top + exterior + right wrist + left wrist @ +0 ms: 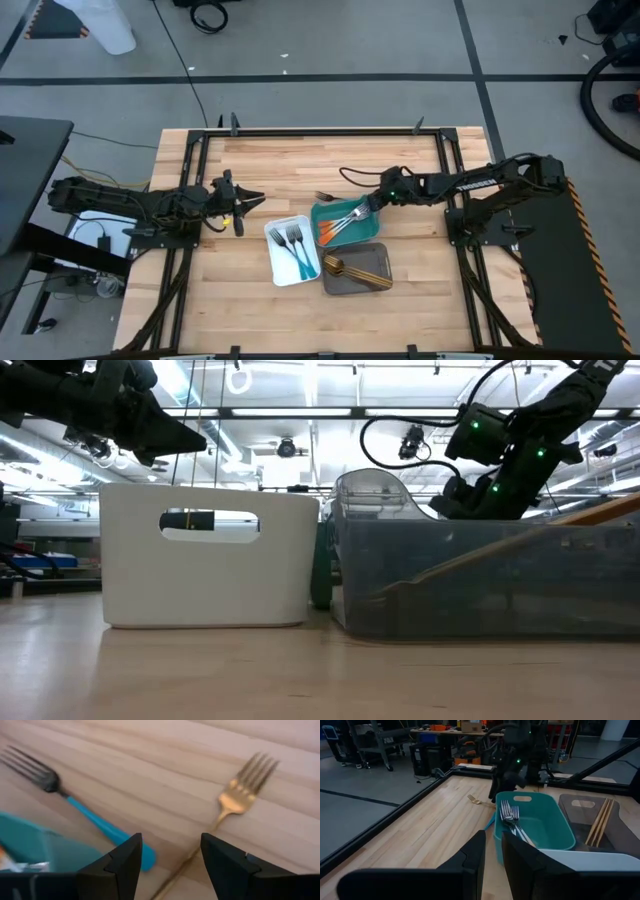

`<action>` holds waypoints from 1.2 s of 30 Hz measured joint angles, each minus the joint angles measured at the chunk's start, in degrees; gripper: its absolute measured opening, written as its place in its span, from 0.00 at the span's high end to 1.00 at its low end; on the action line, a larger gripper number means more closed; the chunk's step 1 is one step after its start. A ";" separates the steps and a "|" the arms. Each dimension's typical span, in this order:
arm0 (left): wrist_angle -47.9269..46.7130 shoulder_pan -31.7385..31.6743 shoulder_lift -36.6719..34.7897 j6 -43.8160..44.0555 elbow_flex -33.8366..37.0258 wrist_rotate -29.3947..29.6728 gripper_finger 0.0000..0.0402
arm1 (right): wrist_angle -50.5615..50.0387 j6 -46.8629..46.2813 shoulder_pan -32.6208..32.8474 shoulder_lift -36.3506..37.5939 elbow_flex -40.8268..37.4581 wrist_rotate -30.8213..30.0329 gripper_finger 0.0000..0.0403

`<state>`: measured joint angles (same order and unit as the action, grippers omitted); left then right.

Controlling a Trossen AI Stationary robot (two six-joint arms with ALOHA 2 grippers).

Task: Sort silverware by color (type)
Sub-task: Put the gold fork into the black bin

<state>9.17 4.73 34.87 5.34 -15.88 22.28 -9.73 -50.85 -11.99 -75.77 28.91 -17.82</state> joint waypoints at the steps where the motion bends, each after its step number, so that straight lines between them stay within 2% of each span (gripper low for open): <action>1: 0.00 0.00 -0.01 0.00 0.00 0.00 0.82 | -0.59 0.00 0.00 0.00 0.00 -0.61 0.47; 17: 0.02 0.00 0.01 0.04 0.00 0.00 0.82 | -2.89 2.88 -0.61 0.00 -0.66 -5.05 0.50; 23: 0.04 0.00 -0.01 0.04 0.00 0.00 0.82 | 2.20 2.73 -0.48 0.02 -3.35 -5.29 0.51; 28: 0.09 0.00 0.01 0.21 0.00 0.00 0.82 | 2.70 4.21 -0.52 0.04 -3.72 -5.53 0.51; 36: 0.09 0.00 0.01 0.46 0.00 0.00 0.82 | 5.40 8.00 -1.31 2.01 -3.85 -1.73 0.51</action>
<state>9.26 4.73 34.87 5.80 -15.88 22.28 -4.32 -42.85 -13.30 -73.76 25.06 -19.54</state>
